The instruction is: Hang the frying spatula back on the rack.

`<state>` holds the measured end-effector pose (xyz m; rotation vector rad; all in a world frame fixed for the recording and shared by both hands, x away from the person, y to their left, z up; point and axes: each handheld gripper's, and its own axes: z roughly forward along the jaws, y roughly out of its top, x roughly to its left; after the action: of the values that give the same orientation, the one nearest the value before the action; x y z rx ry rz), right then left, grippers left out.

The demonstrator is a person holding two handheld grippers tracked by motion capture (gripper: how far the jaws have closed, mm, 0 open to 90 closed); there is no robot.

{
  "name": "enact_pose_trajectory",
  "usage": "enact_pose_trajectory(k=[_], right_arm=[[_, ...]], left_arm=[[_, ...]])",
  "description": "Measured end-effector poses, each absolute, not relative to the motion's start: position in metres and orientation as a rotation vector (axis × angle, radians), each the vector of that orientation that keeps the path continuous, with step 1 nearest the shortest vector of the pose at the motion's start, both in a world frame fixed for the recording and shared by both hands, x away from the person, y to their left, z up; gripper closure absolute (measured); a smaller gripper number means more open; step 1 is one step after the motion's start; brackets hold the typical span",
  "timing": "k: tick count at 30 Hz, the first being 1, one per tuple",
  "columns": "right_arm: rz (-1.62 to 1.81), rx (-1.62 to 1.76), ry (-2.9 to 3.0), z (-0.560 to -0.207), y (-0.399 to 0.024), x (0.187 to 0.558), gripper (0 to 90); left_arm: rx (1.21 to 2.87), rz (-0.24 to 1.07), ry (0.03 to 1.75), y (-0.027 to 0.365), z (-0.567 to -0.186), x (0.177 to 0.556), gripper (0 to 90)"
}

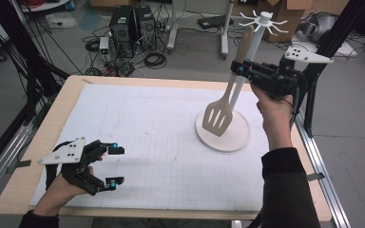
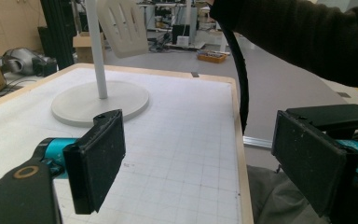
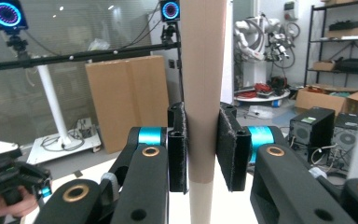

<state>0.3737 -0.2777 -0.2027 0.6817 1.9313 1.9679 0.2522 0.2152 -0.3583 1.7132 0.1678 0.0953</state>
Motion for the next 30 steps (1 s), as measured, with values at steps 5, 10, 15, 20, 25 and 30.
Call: enact_pose_trajectory(k=[5,10,15,20,25,30], right_arm=[[1.982,0.716,1.913,-0.204,-0.281,0.377,75.8],[1.984,0.737,1.908,-0.206,-0.283,0.380,75.8],[1.985,0.763,1.896,-0.208,-0.285,0.383,75.8],[1.951,0.791,1.898,-0.209,-0.286,0.385,75.8],[1.934,0.801,1.891,-0.211,-0.286,0.387,75.7],[1.898,0.816,1.899,-0.213,-0.284,0.387,75.2]], left_arm=[[1.715,0.094,0.169,0.215,-0.358,0.252,17.8],[1.718,0.091,0.167,0.215,-0.359,0.252,17.8],[1.719,0.088,0.168,0.215,-0.359,0.252,17.9],[1.720,0.089,0.166,0.215,-0.359,0.252,18.0],[1.715,0.088,0.165,0.215,-0.359,0.251,18.1],[1.712,0.086,0.168,0.216,-0.359,0.251,18.1]])
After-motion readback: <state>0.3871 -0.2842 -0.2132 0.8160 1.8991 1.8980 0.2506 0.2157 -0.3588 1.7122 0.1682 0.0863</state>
